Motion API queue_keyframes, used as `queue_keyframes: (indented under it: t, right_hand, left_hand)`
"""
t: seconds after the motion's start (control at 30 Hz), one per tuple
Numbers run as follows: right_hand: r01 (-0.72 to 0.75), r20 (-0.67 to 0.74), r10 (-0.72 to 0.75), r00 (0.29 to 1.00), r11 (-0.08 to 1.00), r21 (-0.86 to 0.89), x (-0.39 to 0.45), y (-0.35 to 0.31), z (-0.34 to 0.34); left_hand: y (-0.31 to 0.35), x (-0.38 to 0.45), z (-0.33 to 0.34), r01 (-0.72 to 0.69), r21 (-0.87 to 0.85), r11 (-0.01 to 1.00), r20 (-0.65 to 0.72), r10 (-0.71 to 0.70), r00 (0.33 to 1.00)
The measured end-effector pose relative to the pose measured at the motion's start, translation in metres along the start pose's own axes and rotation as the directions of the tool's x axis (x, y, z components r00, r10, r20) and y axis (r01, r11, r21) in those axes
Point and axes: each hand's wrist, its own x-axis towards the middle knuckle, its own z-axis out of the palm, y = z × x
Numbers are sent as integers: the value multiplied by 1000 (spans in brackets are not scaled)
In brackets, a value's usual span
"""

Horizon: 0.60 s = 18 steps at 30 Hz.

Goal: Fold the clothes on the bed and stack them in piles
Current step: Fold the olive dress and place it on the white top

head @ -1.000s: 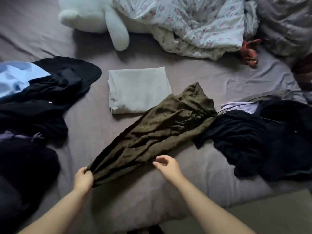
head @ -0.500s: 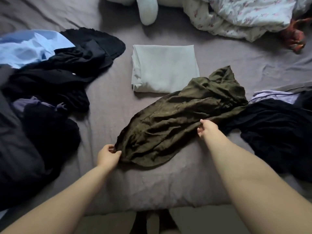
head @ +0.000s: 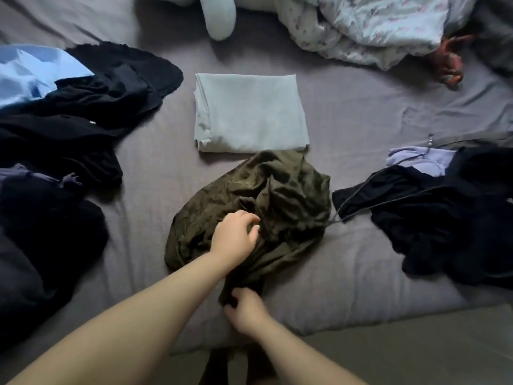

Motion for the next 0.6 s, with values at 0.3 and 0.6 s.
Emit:
queue_keyframes:
  t: [0.3, 0.6]
  right_hand:
    - [-53, -127, 68, 990, 992, 113, 18, 27, -45]
    - [-85, -594, 228, 771, 962, 259, 25, 99, -125]
  left_hand:
    - [38, 23, 61, 70, 329, 942, 387, -203, 899]
    - [36, 26, 76, 262, 51, 964, 11, -263, 965]
